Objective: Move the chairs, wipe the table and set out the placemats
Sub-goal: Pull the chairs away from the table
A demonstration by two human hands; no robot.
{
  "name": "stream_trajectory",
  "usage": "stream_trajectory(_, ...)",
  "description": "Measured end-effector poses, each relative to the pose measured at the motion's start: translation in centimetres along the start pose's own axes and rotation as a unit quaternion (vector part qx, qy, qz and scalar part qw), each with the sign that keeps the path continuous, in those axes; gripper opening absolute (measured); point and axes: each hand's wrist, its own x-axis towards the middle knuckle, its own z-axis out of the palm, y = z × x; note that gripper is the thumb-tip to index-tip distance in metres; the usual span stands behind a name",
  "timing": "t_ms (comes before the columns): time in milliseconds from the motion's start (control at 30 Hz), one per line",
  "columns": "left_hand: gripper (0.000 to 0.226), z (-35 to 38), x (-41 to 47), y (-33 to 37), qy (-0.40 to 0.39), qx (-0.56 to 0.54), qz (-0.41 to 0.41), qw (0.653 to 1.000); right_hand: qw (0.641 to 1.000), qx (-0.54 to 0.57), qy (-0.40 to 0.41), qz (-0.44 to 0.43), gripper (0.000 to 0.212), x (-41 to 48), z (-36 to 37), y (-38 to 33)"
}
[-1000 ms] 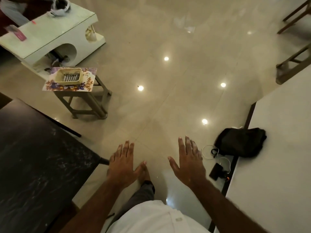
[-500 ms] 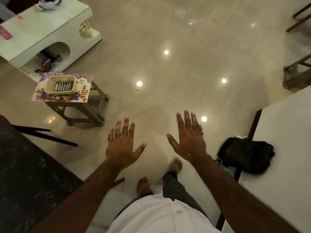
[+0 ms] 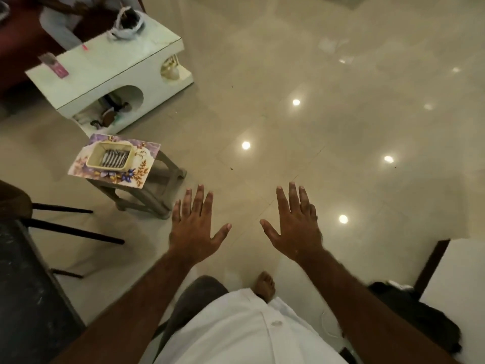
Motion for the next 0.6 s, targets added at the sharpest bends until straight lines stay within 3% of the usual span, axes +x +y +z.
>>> stream_trajectory(267, 0.110, -0.1, 5.6, 0.0, 0.009, -0.044, -0.073, 0.996, 0.998, -0.004, -0.035, -0.053, 0.103, 11.3, -1.6, 0.9)
stream_trajectory(433, 0.109, 0.0, 11.6, -4.1, 0.033, -0.054, -0.104, 0.993, 0.995, -0.006, -0.041, -0.094, 0.103, 20.2, -1.7, -1.9)
stream_trajectory(600, 0.110, -0.6, 18.5, -8.9, 0.008, -0.068, -0.129, 0.989, 0.989, -0.028, -0.067, -0.131, 0.102, 28.7, -2.7, -5.9)
